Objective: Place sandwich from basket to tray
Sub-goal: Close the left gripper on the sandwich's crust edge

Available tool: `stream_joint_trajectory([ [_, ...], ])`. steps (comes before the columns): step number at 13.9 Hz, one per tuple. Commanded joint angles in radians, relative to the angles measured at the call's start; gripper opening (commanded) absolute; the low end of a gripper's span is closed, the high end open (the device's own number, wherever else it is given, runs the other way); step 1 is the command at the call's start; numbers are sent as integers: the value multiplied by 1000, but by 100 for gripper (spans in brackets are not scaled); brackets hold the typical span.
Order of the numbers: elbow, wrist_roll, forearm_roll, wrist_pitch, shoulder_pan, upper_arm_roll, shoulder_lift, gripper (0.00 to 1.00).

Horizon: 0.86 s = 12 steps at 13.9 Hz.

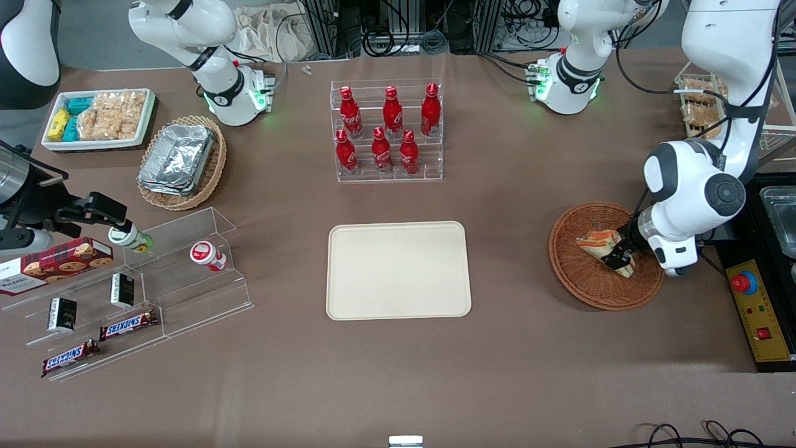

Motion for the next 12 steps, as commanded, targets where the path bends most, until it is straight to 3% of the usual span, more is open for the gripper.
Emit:
stream_joint_trajectory([
  [1, -31, -24, -10, 54, -8, 1, 1, 86],
  [4, -30, -23, -10, 54, -9, 0, -2, 32],
  [6, -27, -23, -10, 52, -9, -2, -5, 14],
  [8, -22, -23, -10, 43, -9, -5, -17, 4],
  [12, 47, -10, -9, -64, -9, -13, -68, 4],
])
